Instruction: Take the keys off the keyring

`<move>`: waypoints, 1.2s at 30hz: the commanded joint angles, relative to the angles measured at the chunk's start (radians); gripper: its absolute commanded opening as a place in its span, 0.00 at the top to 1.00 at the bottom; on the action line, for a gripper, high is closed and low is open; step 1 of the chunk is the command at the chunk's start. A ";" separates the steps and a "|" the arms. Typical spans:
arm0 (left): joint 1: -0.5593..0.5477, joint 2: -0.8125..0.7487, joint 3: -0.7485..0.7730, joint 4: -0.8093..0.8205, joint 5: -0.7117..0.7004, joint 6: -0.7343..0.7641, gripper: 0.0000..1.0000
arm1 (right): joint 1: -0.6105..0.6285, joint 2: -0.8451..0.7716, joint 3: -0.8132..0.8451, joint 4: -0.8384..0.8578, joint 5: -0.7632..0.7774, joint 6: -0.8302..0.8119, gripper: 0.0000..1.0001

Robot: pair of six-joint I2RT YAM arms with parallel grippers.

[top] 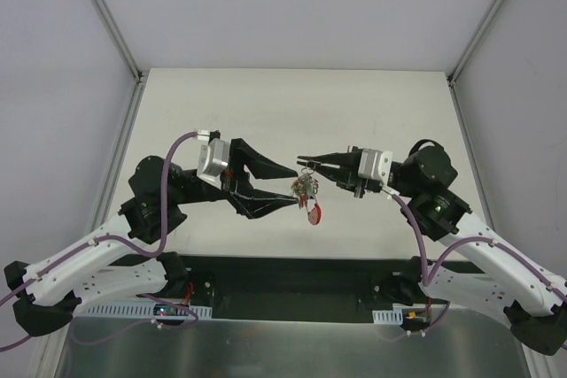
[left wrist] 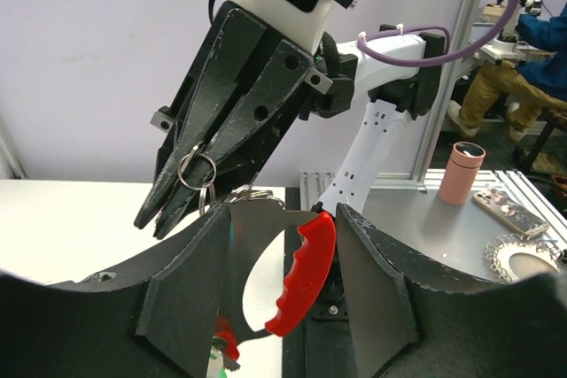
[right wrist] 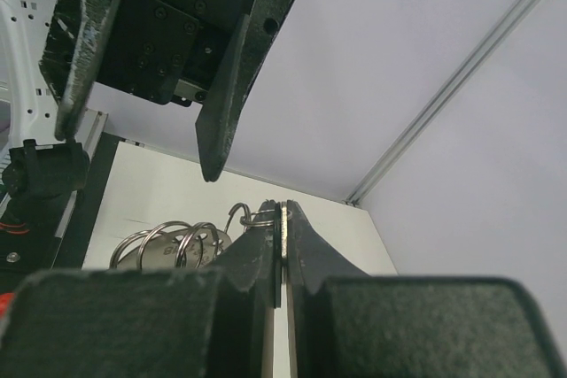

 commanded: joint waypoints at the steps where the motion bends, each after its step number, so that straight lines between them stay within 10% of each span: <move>1: -0.005 -0.010 0.011 -0.002 -0.051 0.045 0.50 | -0.003 -0.016 0.017 0.096 -0.037 0.022 0.99; 36: -0.005 0.027 -0.001 0.044 0.055 0.015 0.55 | 0.002 0.020 0.037 0.122 -0.071 0.050 0.99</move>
